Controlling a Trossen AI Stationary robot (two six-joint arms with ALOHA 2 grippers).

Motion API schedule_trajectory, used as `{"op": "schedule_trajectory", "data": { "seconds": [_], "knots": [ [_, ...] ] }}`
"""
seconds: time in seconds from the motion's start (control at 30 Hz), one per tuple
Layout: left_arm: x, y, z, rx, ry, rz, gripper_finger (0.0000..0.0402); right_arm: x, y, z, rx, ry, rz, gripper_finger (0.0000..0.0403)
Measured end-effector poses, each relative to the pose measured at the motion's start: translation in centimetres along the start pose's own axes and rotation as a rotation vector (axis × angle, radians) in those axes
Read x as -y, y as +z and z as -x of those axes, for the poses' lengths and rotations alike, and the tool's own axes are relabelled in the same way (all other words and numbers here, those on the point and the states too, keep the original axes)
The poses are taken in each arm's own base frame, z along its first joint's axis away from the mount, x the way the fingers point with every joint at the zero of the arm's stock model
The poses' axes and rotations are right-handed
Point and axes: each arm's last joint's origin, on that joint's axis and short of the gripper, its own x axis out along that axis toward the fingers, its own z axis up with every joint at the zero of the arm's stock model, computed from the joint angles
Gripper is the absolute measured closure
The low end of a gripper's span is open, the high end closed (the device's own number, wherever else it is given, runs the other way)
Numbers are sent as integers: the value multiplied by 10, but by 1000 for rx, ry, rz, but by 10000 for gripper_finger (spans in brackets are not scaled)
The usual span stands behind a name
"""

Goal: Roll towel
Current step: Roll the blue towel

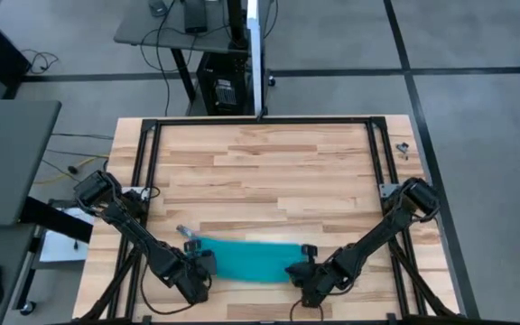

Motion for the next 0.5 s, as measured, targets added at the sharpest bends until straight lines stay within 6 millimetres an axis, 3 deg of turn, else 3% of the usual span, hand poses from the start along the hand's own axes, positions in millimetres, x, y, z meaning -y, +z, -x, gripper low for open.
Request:
{"op": "schedule_trajectory", "data": {
  "seconds": [0.13,0.23,0.37,0.5],
  "knots": [
    [1,4,18,-78,-278,66,397,-7,10,17,-6,162,-48,396],
    [-7,4,25,-78,-431,149,398,-13,13,19,-26,277,-90,397],
    [-28,0,26,-66,-494,254,399,-13,18,20,-64,371,-120,399],
    [-51,-2,27,-48,-492,283,399,0,29,22,-77,380,-146,400]
  ]
}}
